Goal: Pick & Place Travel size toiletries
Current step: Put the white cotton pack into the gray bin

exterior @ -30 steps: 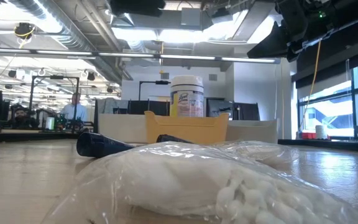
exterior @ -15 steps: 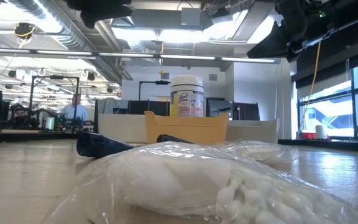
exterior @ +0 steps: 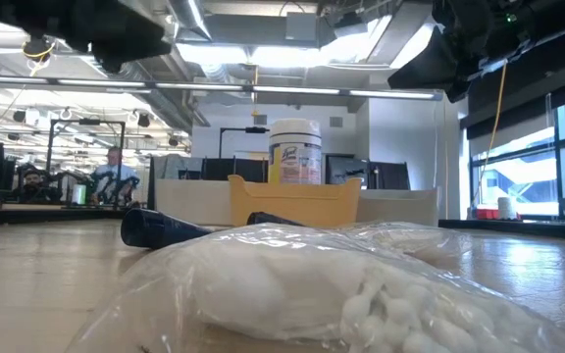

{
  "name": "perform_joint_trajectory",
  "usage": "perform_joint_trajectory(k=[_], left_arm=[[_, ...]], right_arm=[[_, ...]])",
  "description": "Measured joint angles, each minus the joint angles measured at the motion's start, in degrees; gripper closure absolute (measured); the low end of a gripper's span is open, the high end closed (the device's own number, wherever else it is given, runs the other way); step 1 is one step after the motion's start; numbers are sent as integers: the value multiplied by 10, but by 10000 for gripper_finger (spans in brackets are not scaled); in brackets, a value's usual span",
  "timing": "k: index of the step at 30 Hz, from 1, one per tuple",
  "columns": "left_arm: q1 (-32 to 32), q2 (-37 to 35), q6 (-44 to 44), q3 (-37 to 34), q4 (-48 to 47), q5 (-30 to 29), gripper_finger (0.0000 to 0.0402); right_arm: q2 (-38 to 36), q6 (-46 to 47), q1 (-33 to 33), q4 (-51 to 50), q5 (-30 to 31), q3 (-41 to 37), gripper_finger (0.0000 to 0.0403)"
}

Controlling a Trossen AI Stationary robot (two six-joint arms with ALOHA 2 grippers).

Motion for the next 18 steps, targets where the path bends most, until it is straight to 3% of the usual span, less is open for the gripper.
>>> perform_joint_trajectory(k=[3, 11, 18], left_arm=[[-11, -19, 23, -27, 12, 7, 233], [-4, -81, 89, -79, 55, 108, 233], [28, -163, 95, -123, 49, 136, 233]], right_arm=[[5, 10, 0, 10, -18, 0, 381], [34, 12, 0, 77, -57, 0, 381], [68, 41, 0, 83, -72, 0, 381]])
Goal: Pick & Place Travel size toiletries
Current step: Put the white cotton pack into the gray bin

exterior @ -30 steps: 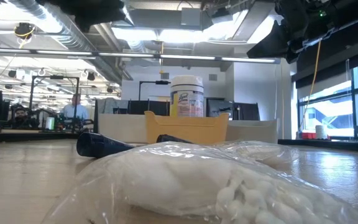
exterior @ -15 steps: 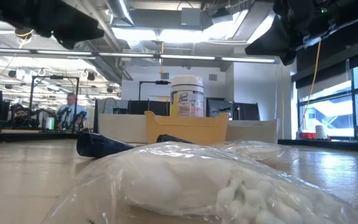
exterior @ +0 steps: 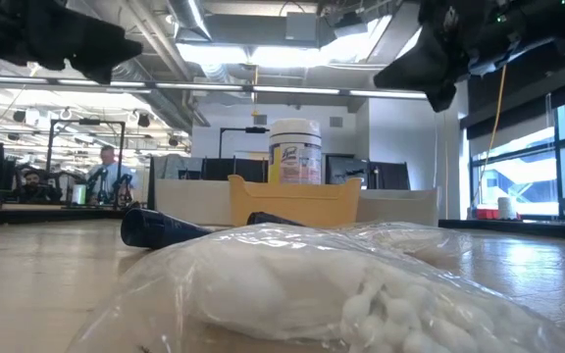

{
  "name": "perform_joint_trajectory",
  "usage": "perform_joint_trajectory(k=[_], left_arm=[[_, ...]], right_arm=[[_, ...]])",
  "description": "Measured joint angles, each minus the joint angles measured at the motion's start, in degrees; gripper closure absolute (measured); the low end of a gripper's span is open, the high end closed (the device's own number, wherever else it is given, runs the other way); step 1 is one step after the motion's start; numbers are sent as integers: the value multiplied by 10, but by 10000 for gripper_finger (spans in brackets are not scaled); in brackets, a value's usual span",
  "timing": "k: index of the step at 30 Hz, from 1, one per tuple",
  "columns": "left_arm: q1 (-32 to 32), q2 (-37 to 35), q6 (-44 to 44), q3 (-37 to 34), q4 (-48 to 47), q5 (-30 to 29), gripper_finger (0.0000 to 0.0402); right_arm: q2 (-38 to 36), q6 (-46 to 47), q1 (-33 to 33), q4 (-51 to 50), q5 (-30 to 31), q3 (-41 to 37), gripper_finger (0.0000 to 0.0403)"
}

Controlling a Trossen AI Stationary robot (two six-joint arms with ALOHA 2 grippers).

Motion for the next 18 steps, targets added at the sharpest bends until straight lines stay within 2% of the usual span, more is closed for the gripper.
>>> perform_joint_trajectory(k=[5, 10, 13, 18], left_arm=[[15, -66, -5, -35, -8, 1, 233], [23, -119, -16, -42, -60, 1, 233], [23, -142, -20, -42, -83, 1, 233], [23, -176, -31, -42, -136, -3, 233]], right_arm=[[29, 2, 0, 4, -14, 0, 381], [68, 4, 2, 13, -15, 0, 377], [85, 4, 2, 13, -15, 0, 359], [106, 22, 2, 13, -35, 0, 308]])
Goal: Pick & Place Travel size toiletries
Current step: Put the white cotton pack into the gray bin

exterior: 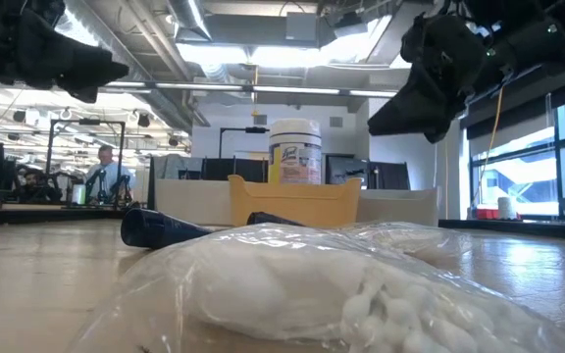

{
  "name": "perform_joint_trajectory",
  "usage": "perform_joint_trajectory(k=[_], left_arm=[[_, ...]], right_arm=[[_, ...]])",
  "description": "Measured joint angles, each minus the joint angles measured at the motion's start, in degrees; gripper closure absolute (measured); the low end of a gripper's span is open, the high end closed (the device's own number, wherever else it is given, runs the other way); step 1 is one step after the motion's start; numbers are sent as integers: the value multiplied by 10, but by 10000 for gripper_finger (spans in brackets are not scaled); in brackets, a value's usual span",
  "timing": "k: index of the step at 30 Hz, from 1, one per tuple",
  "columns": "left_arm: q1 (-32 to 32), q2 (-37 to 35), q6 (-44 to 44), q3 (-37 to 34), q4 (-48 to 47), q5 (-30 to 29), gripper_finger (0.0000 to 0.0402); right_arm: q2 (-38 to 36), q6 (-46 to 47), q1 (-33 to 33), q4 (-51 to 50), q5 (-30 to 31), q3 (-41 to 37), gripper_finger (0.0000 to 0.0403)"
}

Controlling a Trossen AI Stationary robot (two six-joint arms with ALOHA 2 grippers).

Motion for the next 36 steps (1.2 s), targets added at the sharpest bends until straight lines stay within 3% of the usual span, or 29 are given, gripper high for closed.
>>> perform_joint_trajectory(k=[9, 16, 22, 32, 36], left_arm=[[0, -48, -30, 0, -74, -9, 233], [0, -76, -34, 0, -111, -9, 233], [0, -82, -30, 1, -113, -14, 233], [0, -82, -30, 1, -112, -18, 233], [0, -82, -33, 1, -112, -17, 233]], right_arm=[[53, 28, 0, 1, -56, 0, 219], [102, 29, 11, 30, -81, 0, 183], [137, 29, 35, 60, -100, 1, 176], [191, 31, 49, 94, -98, 1, 199], [211, 32, 48, 103, -64, 1, 205]])
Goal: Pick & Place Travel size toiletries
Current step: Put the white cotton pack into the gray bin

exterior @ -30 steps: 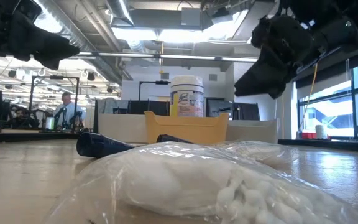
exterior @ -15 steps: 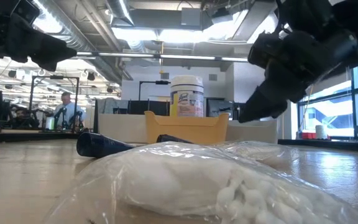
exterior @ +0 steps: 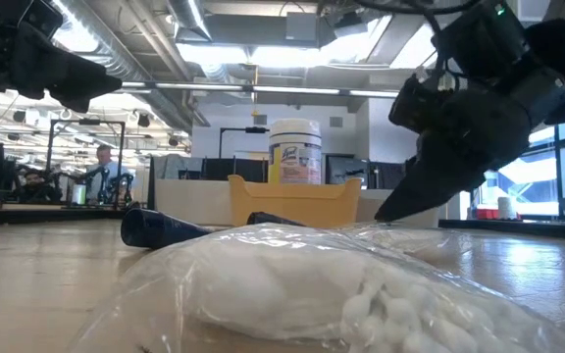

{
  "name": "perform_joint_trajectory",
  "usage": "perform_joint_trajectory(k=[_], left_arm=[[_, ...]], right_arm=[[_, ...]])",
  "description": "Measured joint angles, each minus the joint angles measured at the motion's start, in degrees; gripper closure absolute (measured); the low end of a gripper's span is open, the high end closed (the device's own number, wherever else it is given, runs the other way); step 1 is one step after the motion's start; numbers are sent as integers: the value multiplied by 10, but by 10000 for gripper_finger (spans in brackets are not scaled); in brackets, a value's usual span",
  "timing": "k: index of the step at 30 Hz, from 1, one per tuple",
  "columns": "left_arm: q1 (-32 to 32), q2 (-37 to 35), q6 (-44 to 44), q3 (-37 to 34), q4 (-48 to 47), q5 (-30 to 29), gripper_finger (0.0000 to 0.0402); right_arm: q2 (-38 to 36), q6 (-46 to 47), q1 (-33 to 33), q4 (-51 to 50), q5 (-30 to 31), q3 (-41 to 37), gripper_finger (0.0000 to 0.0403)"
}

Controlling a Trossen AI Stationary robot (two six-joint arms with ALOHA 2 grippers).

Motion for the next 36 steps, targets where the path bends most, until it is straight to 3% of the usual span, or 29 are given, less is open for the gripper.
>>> perform_joint_trajectory(k=[16, 36], left_arm=[[0, 0, -32, 0, 0, 5, 233], [0, 1, -32, 0, 1, 5, 233]], right_arm=[[9, 39, 0, 4, 16, 0, 203], [22, 40, 10, 13, 12, 0, 299]])
